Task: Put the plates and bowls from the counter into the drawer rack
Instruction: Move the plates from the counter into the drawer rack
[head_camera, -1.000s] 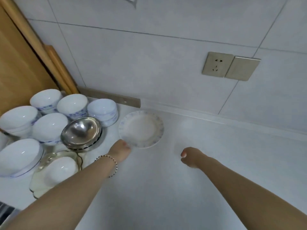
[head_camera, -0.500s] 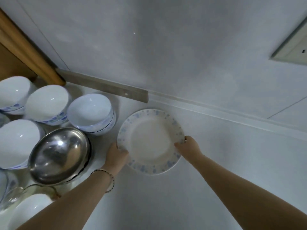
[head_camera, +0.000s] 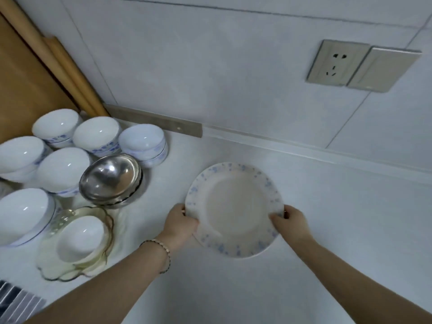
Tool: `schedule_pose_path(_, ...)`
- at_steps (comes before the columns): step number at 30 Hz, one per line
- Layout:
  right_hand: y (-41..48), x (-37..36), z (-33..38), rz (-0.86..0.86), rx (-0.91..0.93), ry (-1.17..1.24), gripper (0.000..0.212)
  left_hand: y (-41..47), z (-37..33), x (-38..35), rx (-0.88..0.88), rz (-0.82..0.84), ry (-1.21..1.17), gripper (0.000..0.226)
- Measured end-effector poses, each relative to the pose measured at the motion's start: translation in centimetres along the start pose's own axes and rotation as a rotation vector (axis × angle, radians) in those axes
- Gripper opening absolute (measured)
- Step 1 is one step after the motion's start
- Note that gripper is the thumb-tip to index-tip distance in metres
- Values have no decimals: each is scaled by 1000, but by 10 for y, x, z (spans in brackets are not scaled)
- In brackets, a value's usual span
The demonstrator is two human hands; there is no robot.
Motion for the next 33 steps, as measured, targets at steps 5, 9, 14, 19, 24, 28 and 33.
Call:
schedule_pose_path(5,-90,38,-45,6,30,-22,25,-100,30,-15,18,-12,-104,23)
schedule_pose_path(9,-158,47,-80,22,35,-11,23,-178,67,-19,48,-13,-187,21)
schedule_pose_path(14,-239,32,-104,66,37,-31,30,-254,118,-2,114,-31,-269,19)
schedule_pose_path(19,-299,-9,-110,136,31,-36,21,-296,170,38,152,-68,-240,19)
schedule_pose_path(24,-348,-73,-90,211,14,-29,15,-317,229,99,210,-80,-210,29)
schedule_pose_path(28,-386,-142,-60,253,28,-34,14,-321,279,165,247,-119,-246,37)
schedule_pose_path(33,-425,-239,-24,231,-43,28,25,-304,335,256,245,-107,-209,26)
Point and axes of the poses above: each hand's wrist, its own y-axis towards the middle knuckle, its own x-axis out of the back of the hand, z = x × y, the point moved 3 cm from there along y, towards the middle knuckle, and after that the axes turned 7 degrees about -y, right-handed, at the moved point
